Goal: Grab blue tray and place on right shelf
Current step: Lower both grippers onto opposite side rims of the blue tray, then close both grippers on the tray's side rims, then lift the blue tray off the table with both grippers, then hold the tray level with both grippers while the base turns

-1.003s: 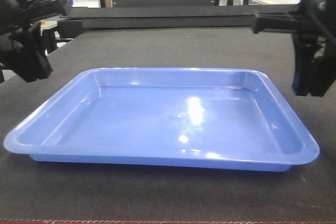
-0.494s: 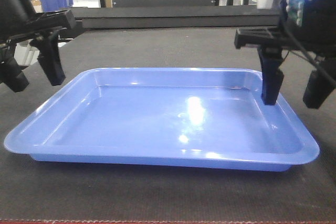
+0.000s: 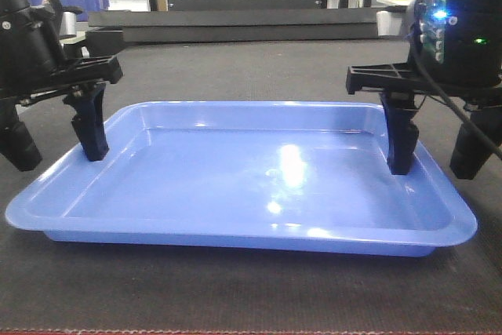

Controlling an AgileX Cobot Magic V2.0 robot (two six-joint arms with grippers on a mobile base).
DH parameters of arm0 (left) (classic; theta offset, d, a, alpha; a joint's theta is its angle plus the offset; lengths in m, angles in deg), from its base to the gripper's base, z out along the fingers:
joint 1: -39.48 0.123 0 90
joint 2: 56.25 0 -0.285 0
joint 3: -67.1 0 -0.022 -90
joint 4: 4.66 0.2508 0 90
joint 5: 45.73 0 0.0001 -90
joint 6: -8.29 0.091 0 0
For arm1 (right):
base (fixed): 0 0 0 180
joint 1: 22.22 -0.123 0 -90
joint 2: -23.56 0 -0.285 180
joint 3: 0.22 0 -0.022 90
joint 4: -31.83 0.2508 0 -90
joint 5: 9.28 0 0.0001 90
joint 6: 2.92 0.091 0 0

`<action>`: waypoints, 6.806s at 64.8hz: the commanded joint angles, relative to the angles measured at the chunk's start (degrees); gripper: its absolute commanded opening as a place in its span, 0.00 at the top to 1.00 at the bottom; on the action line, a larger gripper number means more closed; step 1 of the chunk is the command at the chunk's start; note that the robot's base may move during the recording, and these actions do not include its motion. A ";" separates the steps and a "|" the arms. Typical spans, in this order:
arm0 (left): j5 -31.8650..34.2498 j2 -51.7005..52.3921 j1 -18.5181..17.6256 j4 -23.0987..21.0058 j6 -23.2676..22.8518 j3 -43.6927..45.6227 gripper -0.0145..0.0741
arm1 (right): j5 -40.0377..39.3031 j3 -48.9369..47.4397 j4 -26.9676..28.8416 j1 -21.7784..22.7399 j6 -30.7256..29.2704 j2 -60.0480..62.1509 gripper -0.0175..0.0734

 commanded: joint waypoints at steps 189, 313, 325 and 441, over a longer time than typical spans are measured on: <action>-7.64 -3.22 -5.81 4.96 -5.05 9.01 0.81 | 0.90 -1.78 -1.65 0.24 -4.65 1.05 0.57; -15.60 27.96 -27.45 20.19 -41.15 -11.80 0.81 | 3.90 15.51 -7.53 -14.99 16.13 31.70 0.57; -14.47 27.96 -27.45 18.41 -41.15 -11.80 0.81 | 3.89 15.64 -7.60 -14.99 16.13 31.70 0.57; -15.65 27.85 -27.45 18.18 -41.15 -11.80 0.81 | 3.98 15.64 -7.78 -14.99 16.13 31.70 0.57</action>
